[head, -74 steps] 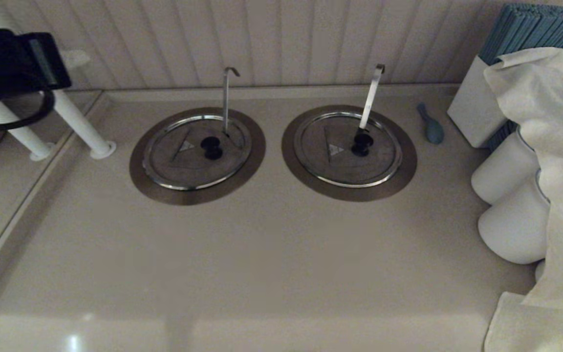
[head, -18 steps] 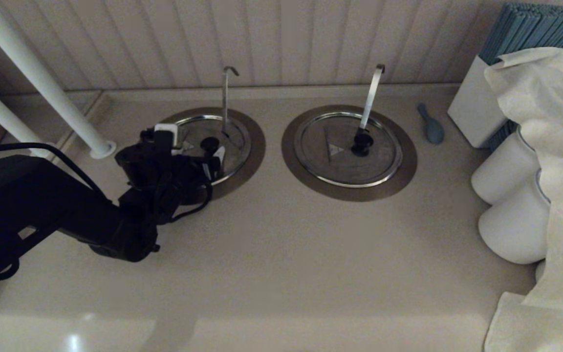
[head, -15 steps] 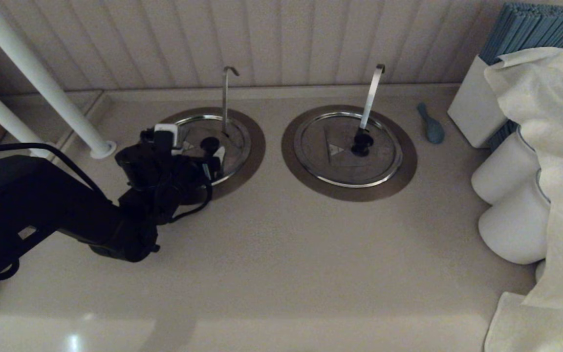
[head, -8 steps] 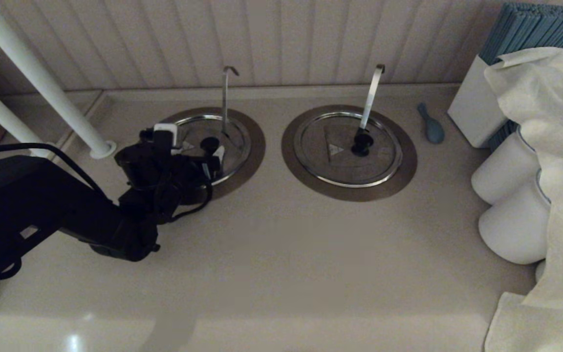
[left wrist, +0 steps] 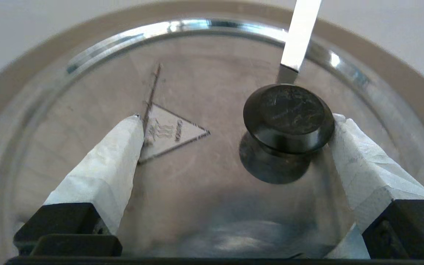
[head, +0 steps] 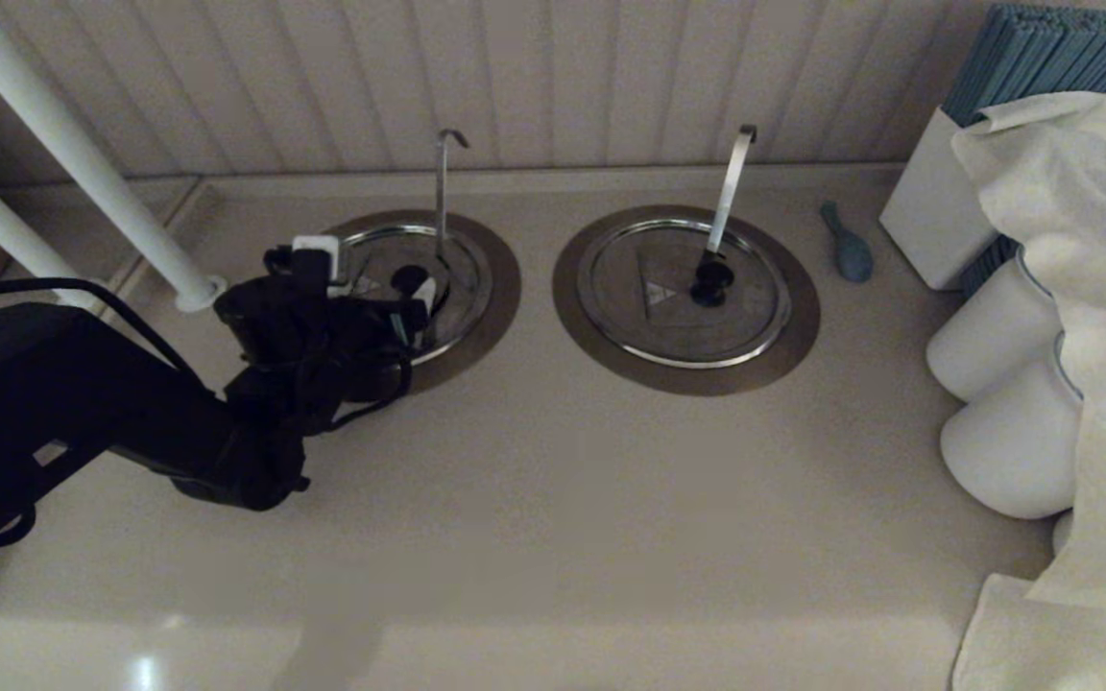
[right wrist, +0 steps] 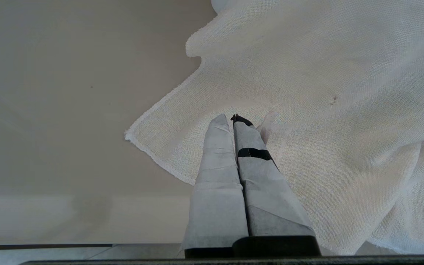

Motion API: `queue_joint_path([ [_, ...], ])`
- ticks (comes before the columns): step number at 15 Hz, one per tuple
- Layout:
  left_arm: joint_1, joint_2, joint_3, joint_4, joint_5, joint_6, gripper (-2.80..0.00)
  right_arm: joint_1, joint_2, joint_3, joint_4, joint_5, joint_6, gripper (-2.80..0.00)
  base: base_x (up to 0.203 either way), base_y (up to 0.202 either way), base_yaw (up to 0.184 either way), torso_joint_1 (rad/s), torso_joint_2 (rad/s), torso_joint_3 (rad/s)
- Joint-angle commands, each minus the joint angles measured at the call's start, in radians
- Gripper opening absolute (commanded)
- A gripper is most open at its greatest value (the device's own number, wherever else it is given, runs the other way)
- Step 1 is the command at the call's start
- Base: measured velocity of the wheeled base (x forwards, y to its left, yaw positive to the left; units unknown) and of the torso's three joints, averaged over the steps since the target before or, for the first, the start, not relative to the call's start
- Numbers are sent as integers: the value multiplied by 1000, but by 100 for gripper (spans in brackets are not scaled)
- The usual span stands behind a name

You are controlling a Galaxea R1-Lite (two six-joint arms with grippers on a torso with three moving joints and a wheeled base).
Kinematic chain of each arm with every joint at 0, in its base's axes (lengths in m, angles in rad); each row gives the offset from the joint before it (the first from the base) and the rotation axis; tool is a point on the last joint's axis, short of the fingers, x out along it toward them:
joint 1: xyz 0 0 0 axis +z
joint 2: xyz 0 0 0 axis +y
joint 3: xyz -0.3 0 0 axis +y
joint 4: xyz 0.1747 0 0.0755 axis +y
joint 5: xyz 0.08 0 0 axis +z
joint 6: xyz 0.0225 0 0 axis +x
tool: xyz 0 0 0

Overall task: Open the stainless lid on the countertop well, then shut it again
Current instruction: Open the lid

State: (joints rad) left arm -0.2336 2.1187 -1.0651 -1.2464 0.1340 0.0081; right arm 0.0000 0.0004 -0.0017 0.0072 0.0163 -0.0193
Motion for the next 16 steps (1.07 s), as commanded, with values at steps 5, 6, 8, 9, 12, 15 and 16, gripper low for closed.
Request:
queue_joint_path([
  [5,-3,-77,10,-8,2,0,0,0,0,0,0,1,-1,-280,0,0,0,0,0,0],
  [6,-3,-83,10,-8,2,0,0,0,0,0,0,1,-1,-280,0,0,0,0,0,0],
  [8,-1,-88,10,-8,2,0,0,0,0,0,0,1,-1,-280,0,0,0,0,0,0],
  [9,-1,-89,10,-8,2,0,0,0,0,2,0,1,-1,-280,0,0,0,0,0,0],
  [12,-1,-92,13,-8,1,-2,0,0,0,0,0,1,-1,-280,0,0,0,0,0,0],
  [15,-17,-73,37,-9,-5,0,0,0,0,0,0,1,-1,-280,0,0,0,0,0,0],
  [16,-20,-59,38,-10,-9,-1,0,2,0,0,0,1,-1,-280,0,0,0,0,0,0],
])
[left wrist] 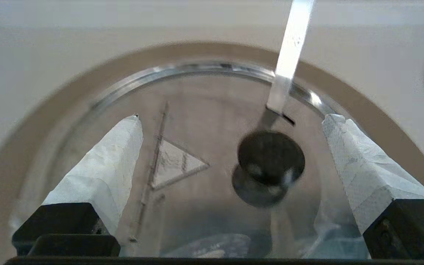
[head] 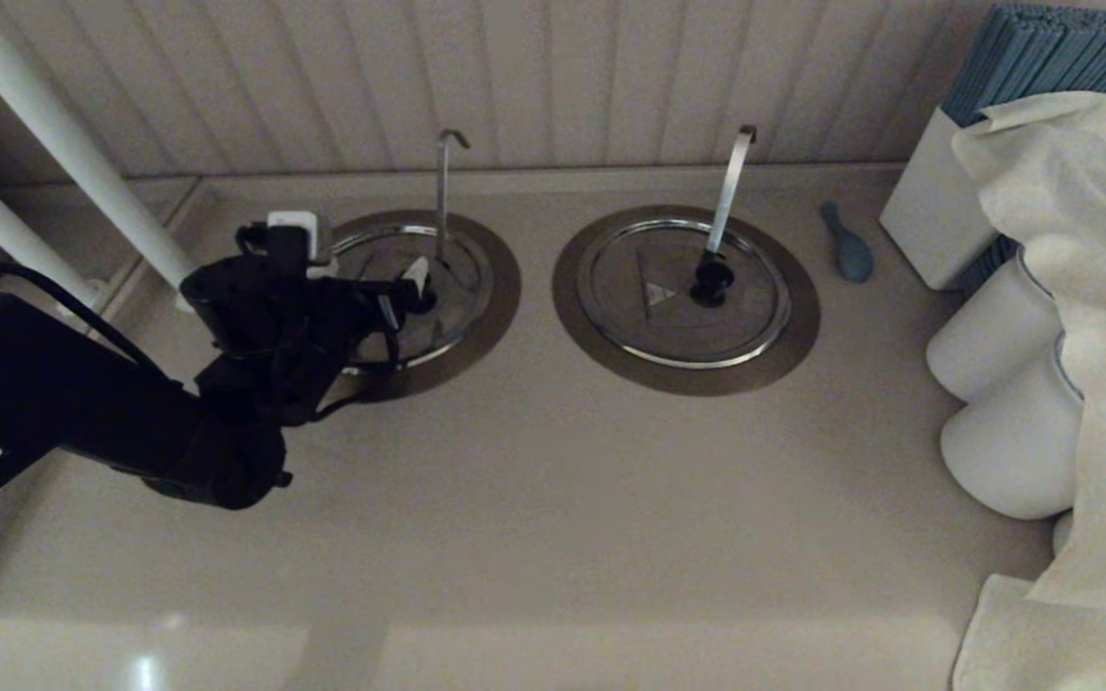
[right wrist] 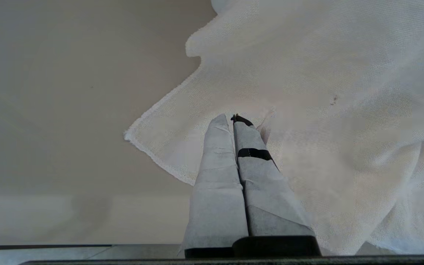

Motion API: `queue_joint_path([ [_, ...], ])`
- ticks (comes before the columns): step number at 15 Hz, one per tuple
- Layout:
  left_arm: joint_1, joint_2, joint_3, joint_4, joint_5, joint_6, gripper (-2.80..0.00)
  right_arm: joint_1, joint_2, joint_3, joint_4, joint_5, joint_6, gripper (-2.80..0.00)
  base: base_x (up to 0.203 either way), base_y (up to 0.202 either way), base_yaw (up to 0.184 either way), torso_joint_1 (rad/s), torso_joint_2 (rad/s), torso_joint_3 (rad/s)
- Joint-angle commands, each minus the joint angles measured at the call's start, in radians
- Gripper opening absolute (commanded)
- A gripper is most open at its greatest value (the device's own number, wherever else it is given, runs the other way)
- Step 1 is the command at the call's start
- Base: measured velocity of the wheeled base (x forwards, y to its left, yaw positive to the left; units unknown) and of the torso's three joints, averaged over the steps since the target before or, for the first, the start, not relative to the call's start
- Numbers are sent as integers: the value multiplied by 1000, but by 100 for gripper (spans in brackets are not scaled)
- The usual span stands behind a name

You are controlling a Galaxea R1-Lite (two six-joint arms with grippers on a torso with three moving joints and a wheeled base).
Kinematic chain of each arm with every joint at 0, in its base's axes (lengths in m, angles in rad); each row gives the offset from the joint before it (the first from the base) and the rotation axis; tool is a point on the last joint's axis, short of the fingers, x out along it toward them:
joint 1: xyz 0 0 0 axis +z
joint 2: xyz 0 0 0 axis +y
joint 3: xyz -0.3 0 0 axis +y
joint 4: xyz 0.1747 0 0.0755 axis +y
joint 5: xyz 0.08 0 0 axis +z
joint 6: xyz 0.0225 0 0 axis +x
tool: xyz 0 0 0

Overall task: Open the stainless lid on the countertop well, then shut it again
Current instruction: Open the lid

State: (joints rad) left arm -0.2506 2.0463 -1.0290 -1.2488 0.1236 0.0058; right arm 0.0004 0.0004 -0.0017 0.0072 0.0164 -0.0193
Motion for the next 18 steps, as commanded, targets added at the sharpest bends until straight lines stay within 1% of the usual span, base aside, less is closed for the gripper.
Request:
queue_joint_path([
  [1,-6,16,5,-6,-2,-2,0,0,0,0,0,0,-1,-280,0,0,0,0,0,0],
  [4,-19,42,10,-6,-1,0,0,1,0,0,0,0,-1,-280,0,0,0,0,0,0],
  [8,-22,62,10,-1,-12,-4,0,0,0,0,0,0,-1,-280,0,0,0,0,0,0],
  [11,-20,90,0,-4,-5,3,0,0,0,0,0,0,-1,-280,0,0,0,0,0,0],
  [13,-15,92,-5,-8,-1,20,0,0,0,0,0,0,-1,-280,0,0,0,0,0,0],
  [18,23,72,-33,-8,5,23,0,0,0,0,0,0,-1,-280,0,0,0,0,0,0],
])
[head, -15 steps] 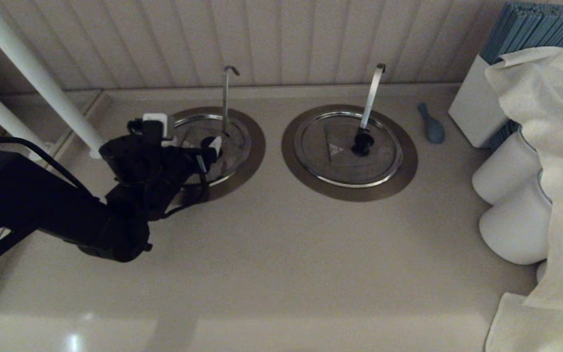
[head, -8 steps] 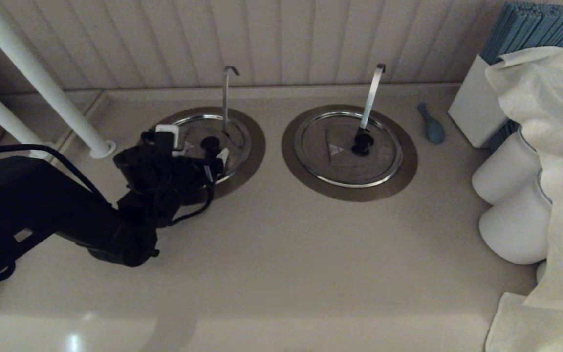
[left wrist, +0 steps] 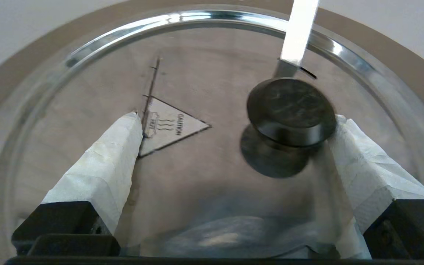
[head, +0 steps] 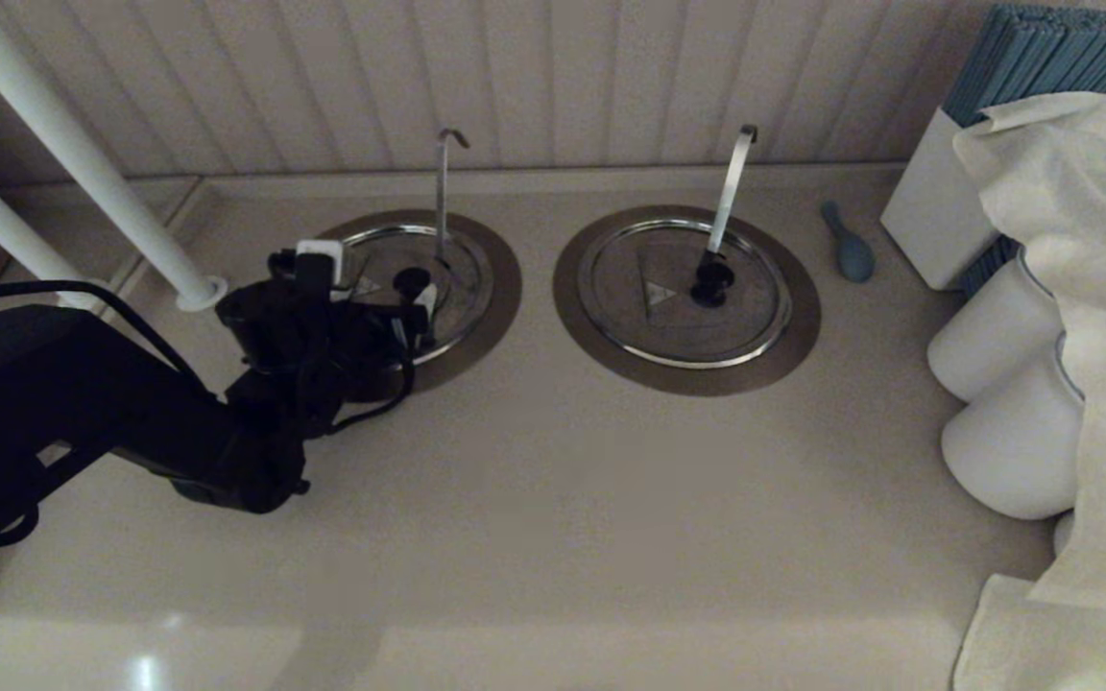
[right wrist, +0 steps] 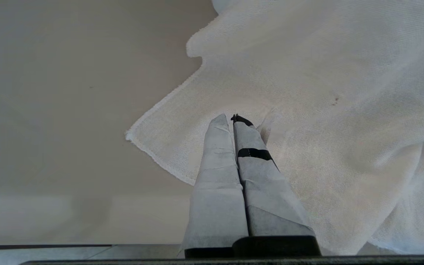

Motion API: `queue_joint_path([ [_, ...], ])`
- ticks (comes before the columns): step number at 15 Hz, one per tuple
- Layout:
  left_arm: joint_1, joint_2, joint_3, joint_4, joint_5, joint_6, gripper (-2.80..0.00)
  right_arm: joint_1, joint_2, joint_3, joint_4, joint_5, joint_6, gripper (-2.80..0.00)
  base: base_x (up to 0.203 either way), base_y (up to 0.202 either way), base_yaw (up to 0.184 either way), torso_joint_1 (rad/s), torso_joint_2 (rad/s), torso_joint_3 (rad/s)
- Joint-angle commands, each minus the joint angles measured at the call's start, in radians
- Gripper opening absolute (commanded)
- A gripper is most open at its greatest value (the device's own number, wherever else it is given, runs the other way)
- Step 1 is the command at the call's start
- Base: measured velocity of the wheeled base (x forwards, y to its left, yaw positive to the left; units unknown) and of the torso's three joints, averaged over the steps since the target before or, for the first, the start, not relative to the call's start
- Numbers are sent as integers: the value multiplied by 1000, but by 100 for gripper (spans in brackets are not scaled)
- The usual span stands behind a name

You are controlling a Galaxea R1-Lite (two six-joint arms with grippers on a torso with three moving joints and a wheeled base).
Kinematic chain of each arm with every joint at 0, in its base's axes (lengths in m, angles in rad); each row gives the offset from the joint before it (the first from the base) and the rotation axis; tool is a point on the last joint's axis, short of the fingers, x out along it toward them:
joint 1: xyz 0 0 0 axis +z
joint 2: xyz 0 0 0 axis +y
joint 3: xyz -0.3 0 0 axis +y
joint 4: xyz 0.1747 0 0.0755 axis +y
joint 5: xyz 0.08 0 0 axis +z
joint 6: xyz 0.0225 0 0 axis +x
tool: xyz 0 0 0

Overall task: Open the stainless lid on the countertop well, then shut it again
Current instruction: Open the lid

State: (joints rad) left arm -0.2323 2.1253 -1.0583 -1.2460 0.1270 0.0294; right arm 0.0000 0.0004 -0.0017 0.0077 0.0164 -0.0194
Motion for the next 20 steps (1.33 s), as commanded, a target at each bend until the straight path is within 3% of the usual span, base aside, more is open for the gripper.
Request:
queue_joint_path([
  [1,8,-13,-5,-10,2,0,0,0,0,0,0,0,-1,-280,0,0,0,0,0,0],
  [8,20,-55,-4,-9,2,0,0,1,0,0,0,0,-1,-280,0,0,0,0,0,0],
  [20,104,-112,-37,0,-10,-8,0,0,1,2,0,0,-1,-280,0,0,0,0,0,0],
])
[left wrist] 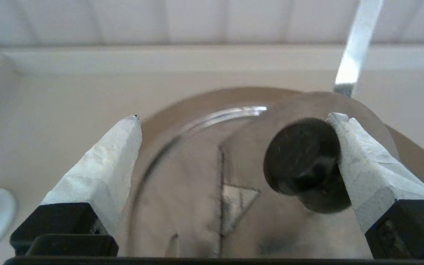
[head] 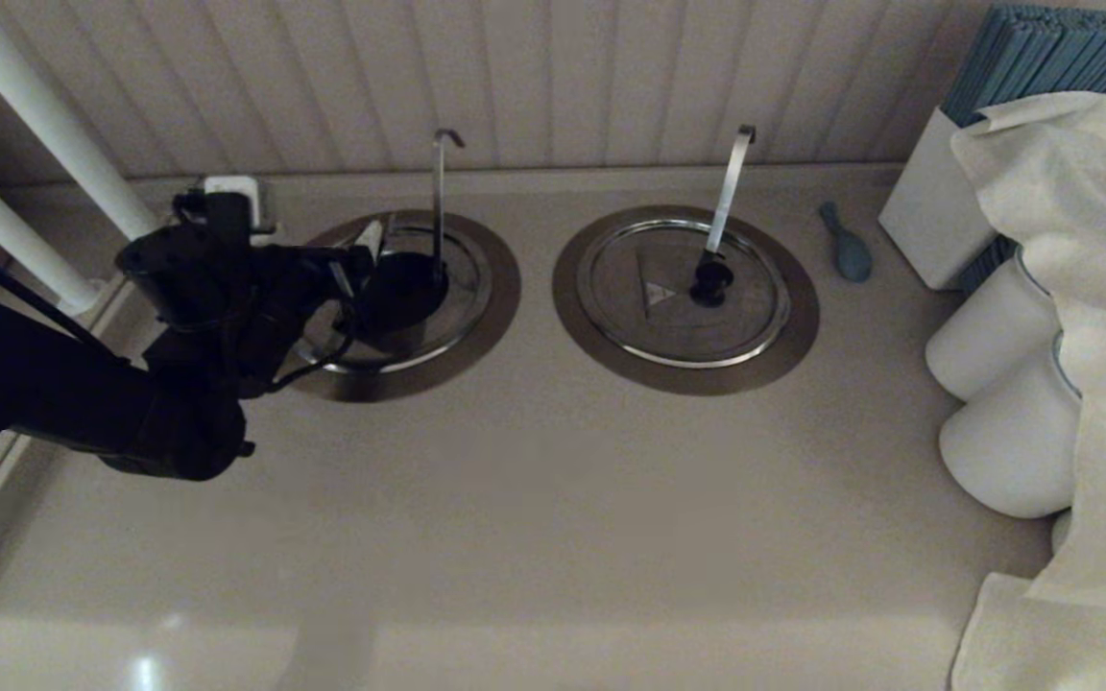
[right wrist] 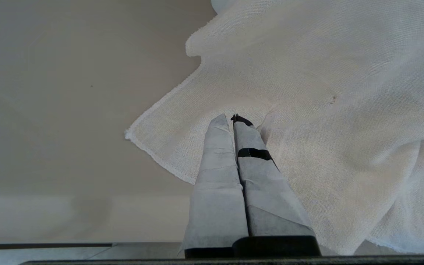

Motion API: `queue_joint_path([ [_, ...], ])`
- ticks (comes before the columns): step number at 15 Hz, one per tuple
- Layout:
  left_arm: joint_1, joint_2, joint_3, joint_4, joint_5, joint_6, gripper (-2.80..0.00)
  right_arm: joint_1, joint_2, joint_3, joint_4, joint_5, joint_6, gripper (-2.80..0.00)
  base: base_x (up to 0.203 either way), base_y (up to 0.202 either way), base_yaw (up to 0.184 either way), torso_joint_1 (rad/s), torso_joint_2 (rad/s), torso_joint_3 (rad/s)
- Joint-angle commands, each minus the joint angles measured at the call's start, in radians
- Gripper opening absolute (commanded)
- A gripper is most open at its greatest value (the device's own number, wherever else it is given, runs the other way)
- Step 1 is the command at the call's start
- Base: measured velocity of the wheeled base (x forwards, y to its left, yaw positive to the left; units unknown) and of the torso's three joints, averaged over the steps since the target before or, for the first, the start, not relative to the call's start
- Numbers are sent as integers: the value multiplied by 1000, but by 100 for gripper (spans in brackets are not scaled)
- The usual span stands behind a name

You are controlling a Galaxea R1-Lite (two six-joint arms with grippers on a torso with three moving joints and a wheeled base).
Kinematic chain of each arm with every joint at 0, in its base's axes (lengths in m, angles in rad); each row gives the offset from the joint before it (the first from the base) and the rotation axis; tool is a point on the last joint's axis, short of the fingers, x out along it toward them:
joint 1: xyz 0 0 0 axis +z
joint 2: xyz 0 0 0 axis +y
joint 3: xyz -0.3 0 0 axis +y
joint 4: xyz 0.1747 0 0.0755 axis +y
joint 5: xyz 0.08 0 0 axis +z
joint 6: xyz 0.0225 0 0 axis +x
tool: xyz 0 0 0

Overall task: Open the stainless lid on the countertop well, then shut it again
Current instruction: Open the lid

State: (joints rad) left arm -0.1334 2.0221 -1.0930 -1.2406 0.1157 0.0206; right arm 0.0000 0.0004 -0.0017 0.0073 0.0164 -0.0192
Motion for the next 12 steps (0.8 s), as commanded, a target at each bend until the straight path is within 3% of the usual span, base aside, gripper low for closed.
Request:
queue_joint_path([
  [1,13,-13,-5,-3,1,1,0,0,0,0,0,0,-1,-280,0,0,0,0,0,0],
  [12,180,-60,-54,38,-51,1,0,1,0,0,0,0,-1,-280,0,0,0,0,0,0],
])
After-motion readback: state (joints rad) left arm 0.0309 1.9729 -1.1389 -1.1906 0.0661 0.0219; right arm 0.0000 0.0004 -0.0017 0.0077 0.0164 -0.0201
